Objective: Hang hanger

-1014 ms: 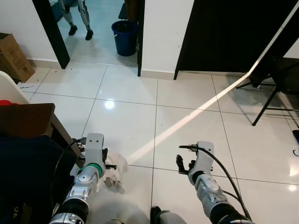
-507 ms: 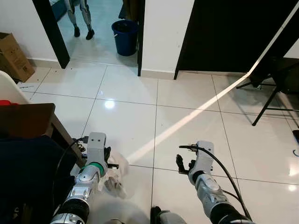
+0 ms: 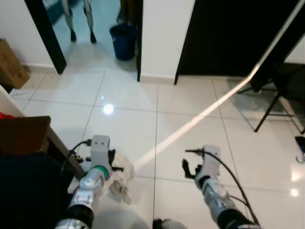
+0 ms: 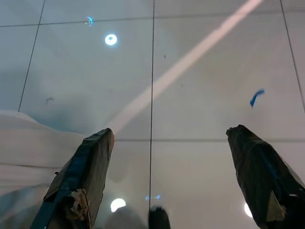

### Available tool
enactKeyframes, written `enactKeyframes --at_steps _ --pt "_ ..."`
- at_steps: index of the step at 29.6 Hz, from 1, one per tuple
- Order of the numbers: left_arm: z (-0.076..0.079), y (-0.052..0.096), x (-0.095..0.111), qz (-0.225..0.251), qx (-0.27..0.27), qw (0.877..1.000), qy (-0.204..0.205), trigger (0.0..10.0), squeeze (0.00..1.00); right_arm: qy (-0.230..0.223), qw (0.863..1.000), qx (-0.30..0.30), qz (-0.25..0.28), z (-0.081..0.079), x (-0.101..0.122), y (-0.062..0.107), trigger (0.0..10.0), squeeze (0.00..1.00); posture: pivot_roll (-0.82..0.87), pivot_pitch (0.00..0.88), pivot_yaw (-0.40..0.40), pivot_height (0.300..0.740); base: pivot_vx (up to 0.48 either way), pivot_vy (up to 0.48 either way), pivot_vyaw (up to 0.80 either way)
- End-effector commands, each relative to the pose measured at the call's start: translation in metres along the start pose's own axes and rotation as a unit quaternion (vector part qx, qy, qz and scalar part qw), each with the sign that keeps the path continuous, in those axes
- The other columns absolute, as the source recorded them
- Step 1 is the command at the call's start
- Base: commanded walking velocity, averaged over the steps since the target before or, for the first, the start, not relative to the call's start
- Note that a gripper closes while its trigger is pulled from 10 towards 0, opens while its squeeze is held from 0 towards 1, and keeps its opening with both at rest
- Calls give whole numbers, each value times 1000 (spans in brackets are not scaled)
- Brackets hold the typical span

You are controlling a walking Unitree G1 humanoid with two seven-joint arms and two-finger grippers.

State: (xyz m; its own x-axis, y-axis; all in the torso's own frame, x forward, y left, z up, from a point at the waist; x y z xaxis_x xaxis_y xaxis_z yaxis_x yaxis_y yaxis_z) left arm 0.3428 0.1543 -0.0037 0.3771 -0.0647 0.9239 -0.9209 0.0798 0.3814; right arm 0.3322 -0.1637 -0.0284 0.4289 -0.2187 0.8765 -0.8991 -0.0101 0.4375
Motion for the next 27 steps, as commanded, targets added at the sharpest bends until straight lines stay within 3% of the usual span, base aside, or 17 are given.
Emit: enactKeyframes --at_steps 1,22,27 --pt "-4 2 -1 3 5 1000 0 10000 0 -7 1000 1 -11 -2 -9 3 10000 0 30 65 12 740 0 0 0" --pt "-3 1 -1 -1 4 1000 -21 10000 0 -14 1000 -5 -13 -1 -9 2 10000 0 34 72 13 740 0 0 0" --pt "-4 1 0 -2 7 1000 -18 10000 0 -16 1000 -8 -13 0 -8 2 10000 0 35 75 13 740 0 0 -800"
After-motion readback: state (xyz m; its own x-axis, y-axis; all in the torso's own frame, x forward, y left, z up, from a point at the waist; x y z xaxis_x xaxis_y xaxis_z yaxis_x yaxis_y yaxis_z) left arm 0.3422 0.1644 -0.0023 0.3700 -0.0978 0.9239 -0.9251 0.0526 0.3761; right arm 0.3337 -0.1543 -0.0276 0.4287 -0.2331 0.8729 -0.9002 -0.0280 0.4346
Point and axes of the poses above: a point about 5 cm out from each wrist's last joint towards the gripper, its own y axis pointing back from the gripper into the wrist, its own x axis along the axis of the wrist's last joint, z = x × y, the point moved 5 cm from there along -y, pointing out of the wrist towards the gripper, and after that the axes turned 4 degrees about -y, right-handed, at the moved point
